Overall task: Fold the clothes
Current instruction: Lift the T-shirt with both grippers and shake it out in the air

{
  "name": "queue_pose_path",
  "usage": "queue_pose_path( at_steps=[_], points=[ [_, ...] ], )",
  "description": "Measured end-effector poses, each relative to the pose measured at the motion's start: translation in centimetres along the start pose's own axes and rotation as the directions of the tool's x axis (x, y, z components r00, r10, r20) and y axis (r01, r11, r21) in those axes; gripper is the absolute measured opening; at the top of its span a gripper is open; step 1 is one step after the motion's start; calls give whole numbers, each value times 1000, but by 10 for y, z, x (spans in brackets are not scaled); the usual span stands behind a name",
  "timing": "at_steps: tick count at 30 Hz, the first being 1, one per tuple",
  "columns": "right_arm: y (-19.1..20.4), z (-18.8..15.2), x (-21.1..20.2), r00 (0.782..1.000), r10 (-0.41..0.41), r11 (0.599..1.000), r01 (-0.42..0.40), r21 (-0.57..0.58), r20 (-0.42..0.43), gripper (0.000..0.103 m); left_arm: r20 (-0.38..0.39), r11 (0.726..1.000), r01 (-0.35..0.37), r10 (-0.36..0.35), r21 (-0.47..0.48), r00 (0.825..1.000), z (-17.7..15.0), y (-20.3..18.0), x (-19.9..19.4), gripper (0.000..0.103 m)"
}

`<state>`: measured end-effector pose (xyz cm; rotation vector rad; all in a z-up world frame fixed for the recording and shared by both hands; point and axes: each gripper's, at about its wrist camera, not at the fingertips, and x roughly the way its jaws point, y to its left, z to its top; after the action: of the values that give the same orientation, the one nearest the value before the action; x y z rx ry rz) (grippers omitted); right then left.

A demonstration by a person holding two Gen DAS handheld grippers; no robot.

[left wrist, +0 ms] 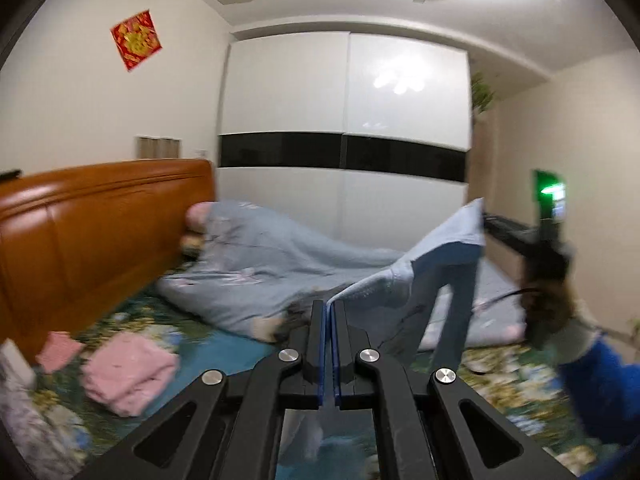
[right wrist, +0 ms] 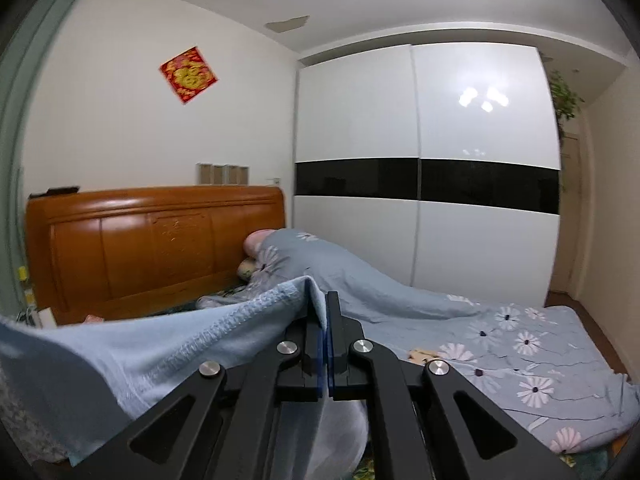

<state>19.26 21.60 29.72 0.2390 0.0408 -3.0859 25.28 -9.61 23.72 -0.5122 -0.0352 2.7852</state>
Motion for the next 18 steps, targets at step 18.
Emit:
queue_pose_path(
  at_steps=[18],
  points=[
    [230, -160, 283, 795, 148, 882, -375, -284, -588, 1, -465, 834, -333, 106, -439, 879, -153, 153, 133, 3]
  ],
)
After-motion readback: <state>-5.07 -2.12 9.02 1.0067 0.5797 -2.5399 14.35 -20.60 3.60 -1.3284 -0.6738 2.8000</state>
